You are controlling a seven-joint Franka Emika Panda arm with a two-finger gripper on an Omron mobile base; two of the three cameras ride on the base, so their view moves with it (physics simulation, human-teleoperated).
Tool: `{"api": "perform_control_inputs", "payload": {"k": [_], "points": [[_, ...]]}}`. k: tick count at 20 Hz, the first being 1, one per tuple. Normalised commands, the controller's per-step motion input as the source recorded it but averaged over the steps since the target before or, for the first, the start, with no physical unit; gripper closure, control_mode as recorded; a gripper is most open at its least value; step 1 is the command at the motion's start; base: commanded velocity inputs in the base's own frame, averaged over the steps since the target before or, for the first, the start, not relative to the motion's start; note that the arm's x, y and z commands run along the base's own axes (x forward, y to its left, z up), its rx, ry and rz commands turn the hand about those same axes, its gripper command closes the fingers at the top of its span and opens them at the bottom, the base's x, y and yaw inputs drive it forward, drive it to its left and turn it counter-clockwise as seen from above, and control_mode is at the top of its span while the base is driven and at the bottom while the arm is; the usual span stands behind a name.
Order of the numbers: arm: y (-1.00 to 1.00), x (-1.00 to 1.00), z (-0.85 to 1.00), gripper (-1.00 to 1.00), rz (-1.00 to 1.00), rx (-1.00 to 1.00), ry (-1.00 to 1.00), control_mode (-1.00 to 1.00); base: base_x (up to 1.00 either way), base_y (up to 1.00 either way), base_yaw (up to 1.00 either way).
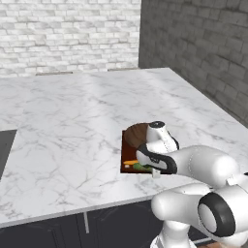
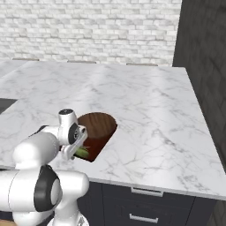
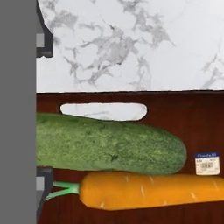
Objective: Place the two vegetables and bowl onto the tray for setting up a vegetable dip station.
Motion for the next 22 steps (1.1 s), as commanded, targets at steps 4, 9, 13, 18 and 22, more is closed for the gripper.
{"api": "perform_control_inputs", "payload": {"k": [4,9,13,18,22], "points": [[0.1,-0.2,0.24,-1.0,-0.05,0.0,0.0,-1.0,0.0,0.0,0.0],[0.05,-0.23,0.25,-1.0,-0.11,0.0,0.0,-1.0,0.0,0.0,0.0],[0.03,-0.23,0.26,-1.0,-0.17,0.0,0.0,-1.0,0.0,0.0,0.0],[0.02,-0.25,0.25,-1.0,-0.2,0.0,0.01,-1.0,0.0,0.0,0.0],[0.0,-0.25,0.26,-1.0,-0.23,0.0,0.04,-1.0,0.0,0.0,0.0]]}}
